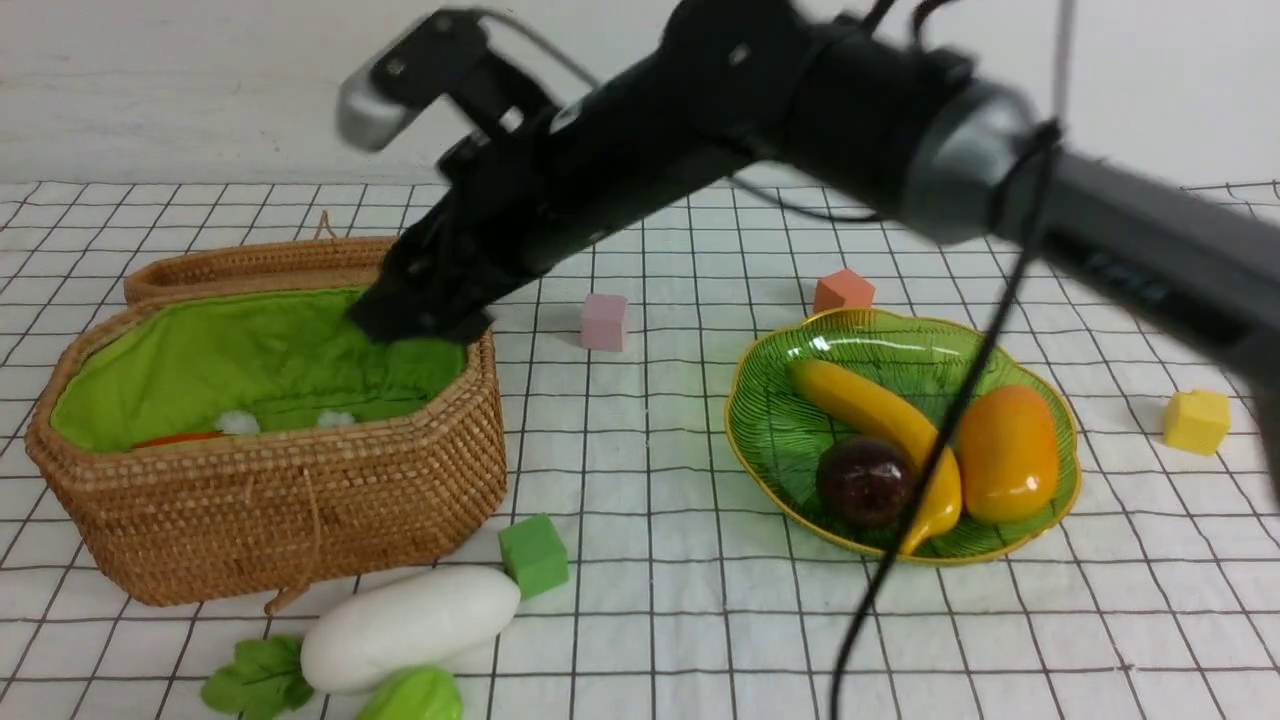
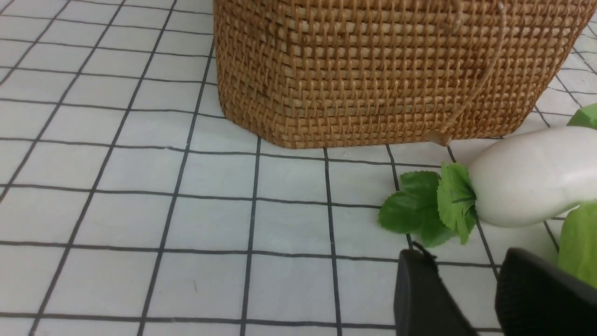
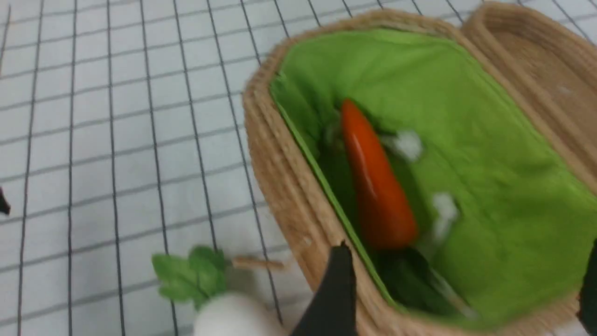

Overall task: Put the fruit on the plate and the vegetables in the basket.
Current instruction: Take a chayote with your left arm and place it on the basket on the left.

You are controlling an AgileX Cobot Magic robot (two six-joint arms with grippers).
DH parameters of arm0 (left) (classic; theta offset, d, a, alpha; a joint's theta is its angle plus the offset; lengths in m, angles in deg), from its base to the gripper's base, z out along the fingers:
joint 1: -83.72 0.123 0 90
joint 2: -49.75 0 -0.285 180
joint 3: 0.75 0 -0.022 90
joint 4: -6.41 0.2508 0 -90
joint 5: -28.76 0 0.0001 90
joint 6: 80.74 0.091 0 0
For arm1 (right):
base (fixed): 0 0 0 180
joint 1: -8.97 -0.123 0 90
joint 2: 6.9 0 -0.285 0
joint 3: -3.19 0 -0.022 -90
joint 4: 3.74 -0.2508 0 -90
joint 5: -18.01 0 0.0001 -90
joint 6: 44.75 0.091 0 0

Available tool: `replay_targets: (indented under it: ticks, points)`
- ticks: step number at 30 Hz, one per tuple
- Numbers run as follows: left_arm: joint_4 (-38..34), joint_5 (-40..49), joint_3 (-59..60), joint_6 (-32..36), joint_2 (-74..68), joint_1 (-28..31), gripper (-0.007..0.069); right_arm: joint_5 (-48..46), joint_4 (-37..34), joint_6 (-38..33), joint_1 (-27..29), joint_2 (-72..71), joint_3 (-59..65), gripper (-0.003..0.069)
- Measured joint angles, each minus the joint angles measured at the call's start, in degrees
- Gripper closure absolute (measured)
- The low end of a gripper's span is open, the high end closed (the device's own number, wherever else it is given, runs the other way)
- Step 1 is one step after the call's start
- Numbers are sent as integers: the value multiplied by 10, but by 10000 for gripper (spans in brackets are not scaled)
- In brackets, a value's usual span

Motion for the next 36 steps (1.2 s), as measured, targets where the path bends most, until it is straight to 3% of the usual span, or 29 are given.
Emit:
replay_targets:
  ticks: [3, 5, 7, 8, 9, 11, 13, 16, 20, 25, 29, 36]
  points:
    - [0, 0, 0, 0, 0, 0, 386, -81, 104, 118, 62, -84, -3, 106]
    - [0, 0, 0, 0, 0, 0, 386, -149, 188, 212, 145, -169, -4, 230]
    - [0, 0, 0, 0, 0, 0, 386, -169, 224, 254, 197, -220, 1, 328]
    - [0, 0, 0, 0, 0, 0, 386, -170, 230, 262, 210, -233, 3, 355]
    - [0, 0, 0, 0, 0, 0, 386, -174, 238, 282, 254, -282, 23, 456]
    - [0, 0, 0, 0, 0, 0, 386, -180, 238, 294, 306, -356, 75, 586]
    - [0, 0, 0, 0, 0, 0, 386, -181, 229, 302, 342, -428, 153, 657]
    - [0, 0, 0, 0, 0, 0, 386, -152, 212, 320, 368, -555, 302, 667]
    - [0, 0, 0, 0, 0, 0, 386, -41, 161, 328, 369, -763, 561, 667]
    - [0, 0, 0, 0, 0, 0, 386, 51, 119, 354, 369, -953, 792, 667]
    - [0, 0, 0, 0, 0, 0, 386, 59, 148, 381, 369, -1046, 879, 667]
    - [0, 0, 0, 0, 0, 0, 386, 37, 204, 390, 369, -1087, 894, 666]
